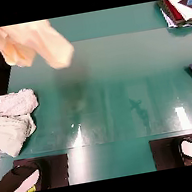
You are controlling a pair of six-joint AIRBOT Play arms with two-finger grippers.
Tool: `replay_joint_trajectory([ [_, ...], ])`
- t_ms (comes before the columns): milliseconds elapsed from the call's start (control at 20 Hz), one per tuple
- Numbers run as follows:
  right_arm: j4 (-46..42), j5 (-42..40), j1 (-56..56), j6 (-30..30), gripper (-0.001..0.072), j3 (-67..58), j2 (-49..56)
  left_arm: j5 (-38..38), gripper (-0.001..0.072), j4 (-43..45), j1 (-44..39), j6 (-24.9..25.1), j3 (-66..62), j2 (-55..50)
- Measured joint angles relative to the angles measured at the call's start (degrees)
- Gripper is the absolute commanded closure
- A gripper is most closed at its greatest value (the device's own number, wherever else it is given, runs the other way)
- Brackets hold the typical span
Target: Fold the shirts.
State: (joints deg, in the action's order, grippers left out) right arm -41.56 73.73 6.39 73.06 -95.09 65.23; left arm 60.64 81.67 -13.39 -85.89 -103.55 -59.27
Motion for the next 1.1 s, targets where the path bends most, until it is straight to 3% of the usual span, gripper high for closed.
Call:
replay_joint_trajectory([
  [250, 0.0, 0.4, 0.0, 0.0, 0.0694, -3.6, 0.0, 9.9, 0.0684, -5.9, -12.8, 1.3, -2.2, -1.7],
  [400, -0.1, 2.2, 0.0, 0.0, 0.0694, -4.2, 0.0, 11.8, 0.0678, -8.0, -18.2, 1.5, 1.4, -6.0],
  [450, -0.1, 3.0, 0.0, 0.0, 0.0694, -4.3, 0.0, 11.7, 0.0438, -8.8, -19.5, 1.6, 3.2, -7.8],
  [500, -0.1, 3.8, 0.0, 0.0, 0.0694, -4.3, 0.0, 10.8, 0.0039, -9.9, -20.8, 1.6, 5.3, -9.9],
  [550, -0.1, 4.7, 0.0, 0.0, 0.0694, -4.4, 0.0, 9.7, 0.0016, -10.6, -21.7, 1.6, 7.1, -11.8],
  [600, -0.1, 5.6, 0.0, 0.0, 0.0694, -4.4, 0.0, 9.1, 0.0047, -11.3, -22.4, 1.6, 9.0, -14.0],
  [750, -0.2, 7.6, 0.0, 0.0, 0.0694, -4.5, 0.0, 8.3, 0.0047, -11.0, -21.9, 1.5, 11.9, -18.7],
  [1100, -0.4, 9.1, 0.0, 0.0, 0.0694, -4.5, 0.0, 12.9, 0.0047, -6.2, -7.4, 2.0, 16.3, -20.2],
])
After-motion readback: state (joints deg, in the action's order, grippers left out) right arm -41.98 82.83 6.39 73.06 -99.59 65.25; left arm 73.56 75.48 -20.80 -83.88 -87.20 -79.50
